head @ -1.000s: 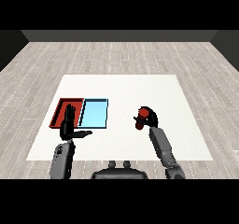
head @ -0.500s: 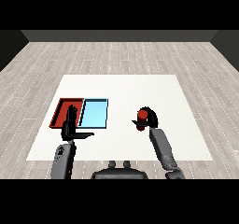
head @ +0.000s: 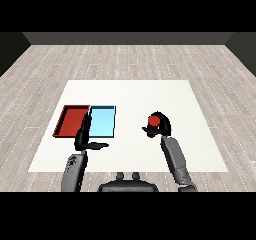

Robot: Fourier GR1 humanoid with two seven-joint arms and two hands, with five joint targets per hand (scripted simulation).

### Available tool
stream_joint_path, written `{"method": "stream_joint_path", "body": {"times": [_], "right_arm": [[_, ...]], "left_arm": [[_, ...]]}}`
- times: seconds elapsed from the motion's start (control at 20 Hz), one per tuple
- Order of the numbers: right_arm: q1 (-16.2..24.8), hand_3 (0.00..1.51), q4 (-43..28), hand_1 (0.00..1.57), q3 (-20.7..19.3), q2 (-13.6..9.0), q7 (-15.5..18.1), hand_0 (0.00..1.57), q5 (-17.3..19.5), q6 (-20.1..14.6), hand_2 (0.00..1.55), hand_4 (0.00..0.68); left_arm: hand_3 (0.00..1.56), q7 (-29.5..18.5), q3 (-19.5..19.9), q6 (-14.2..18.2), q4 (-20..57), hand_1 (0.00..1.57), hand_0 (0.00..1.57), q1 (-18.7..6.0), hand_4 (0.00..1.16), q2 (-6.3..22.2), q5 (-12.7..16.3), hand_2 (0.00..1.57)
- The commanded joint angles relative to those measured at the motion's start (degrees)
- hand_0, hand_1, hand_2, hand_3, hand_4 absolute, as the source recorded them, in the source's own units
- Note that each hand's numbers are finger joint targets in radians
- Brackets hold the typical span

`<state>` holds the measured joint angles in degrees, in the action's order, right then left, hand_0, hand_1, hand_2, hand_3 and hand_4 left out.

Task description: Pick the red can and put it in the red box

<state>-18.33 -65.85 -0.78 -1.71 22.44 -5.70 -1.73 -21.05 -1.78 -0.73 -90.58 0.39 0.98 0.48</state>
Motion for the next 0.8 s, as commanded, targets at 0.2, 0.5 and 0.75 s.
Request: {"method": "stream_joint_path", "body": {"times": [0.2,0.5,0.75], "right_arm": [[3.53,1.42,-7.00,1.42,3.25,1.66,-1.43,1.42,-0.12,-2.01,1.44,0.652],[-0.66,1.42,-8.34,1.41,8.69,1.70,-3.40,1.41,-1.95,-8.07,1.44,0.653],[-3.35,1.42,-9.34,1.41,12.80,1.71,-5.06,1.41,-4.65,-13.54,1.44,0.653]], "left_arm": [[0.00,6.37,-6.53,2.32,0.96,0.00,0.00,-5.14,0.00,-0.96,0.42,0.00],[0.00,11.17,-9.75,5.41,1.27,0.00,0.00,-9.57,0.00,-0.98,2.16,0.00],[0.00,7.89,-18.52,10.52,3.12,0.00,0.00,-8.37,0.00,-0.98,4.36,0.00]]}}
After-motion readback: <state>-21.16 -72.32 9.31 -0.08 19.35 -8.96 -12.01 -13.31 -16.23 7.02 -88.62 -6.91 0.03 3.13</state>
